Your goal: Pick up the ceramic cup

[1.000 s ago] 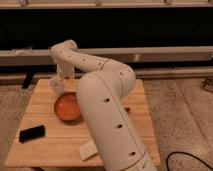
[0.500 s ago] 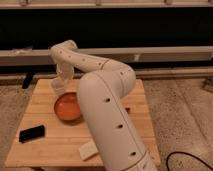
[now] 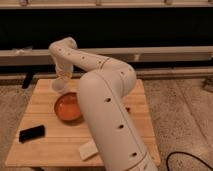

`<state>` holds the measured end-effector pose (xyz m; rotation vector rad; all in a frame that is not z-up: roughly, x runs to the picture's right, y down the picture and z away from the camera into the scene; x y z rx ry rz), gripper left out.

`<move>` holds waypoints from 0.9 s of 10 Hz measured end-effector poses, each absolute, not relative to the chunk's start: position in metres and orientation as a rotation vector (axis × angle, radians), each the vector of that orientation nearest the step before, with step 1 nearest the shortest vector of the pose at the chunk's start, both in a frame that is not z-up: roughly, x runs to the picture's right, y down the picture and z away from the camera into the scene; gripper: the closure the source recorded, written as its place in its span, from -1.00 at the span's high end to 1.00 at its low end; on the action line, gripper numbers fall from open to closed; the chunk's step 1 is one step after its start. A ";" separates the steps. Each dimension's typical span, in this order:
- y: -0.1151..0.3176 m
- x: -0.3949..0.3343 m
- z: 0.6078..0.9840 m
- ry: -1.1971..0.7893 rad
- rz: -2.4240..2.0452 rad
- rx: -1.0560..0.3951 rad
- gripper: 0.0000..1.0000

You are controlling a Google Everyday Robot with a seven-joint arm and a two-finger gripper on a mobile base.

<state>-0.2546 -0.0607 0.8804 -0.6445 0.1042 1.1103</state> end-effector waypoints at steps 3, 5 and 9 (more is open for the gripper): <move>-0.067 -0.257 0.874 0.094 1.098 -0.647 -0.95; -0.069 -0.258 0.870 0.087 1.089 -0.650 -0.95; -0.076 -0.262 0.860 0.072 1.072 -0.656 -0.95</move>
